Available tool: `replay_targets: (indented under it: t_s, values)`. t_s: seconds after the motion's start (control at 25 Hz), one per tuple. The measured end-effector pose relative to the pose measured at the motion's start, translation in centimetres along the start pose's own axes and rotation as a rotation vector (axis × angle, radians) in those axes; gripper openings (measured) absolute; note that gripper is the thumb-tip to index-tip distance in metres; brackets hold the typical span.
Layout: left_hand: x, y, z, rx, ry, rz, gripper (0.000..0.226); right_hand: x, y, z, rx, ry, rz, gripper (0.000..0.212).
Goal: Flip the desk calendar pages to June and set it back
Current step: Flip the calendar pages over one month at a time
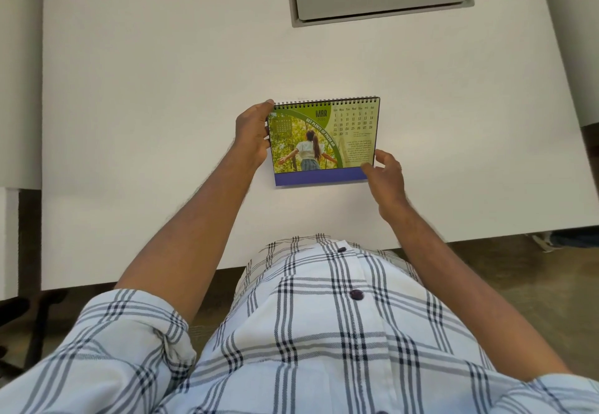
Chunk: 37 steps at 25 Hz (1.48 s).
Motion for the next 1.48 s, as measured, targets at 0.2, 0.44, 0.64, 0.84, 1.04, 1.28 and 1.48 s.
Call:
replay_targets:
  t_s: [0.2, 0.44, 0.64, 0.84, 1.04, 1.28, 1.48]
  values:
    - [0.1, -0.1, 0.1, 0.003, -0.008, 0.002, 0.008, -0.7, 0.0, 0.5, 0.079, 0.004, -0.01, 0.038]
    - [0.1, -0.1, 0.0, 0.005, -0.01, 0.007, 0.007, -0.1, -0.5, -0.1, 0.115, -0.001, 0.015, 0.038]
    - [0.2, -0.1, 0.0, 0.003, -0.007, 0.007, 0.007, 0.2, -0.5, -0.8, 0.153, 0.023, 0.041, 0.024]
    - [0.2, -0.1, 0.0, -0.004, -0.009, 0.01, 0.009, 0.0, -0.8, -1.2, 0.151, 0.022, -0.008, 0.021]
    - [0.2, -0.2, 0.0, -0.027, -0.008, 0.004, 0.008, -0.2, -1.2, -2.4, 0.103, 0.036, -0.066, 0.022]
    - [0.5, -0.3, -0.2, -0.016, -0.008, 0.014, 0.01, -0.6, -1.7, -3.4, 0.073, 0.043, -0.111, 0.016]
    - [0.6, -0.3, -0.2, -0.017, -0.003, 0.007, 0.013, -1.1, -2.5, -3.9, 0.034, 0.038, -0.11, 0.017]
Point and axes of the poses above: each hand's wrist, its own x-axis towards the middle knuckle, its own z-axis out of the palm, y = z × x, the point moved 5 cm from there along x, towards the middle knuckle, and after that the axes turned 5 degrees about y, right-handed, at the moved point
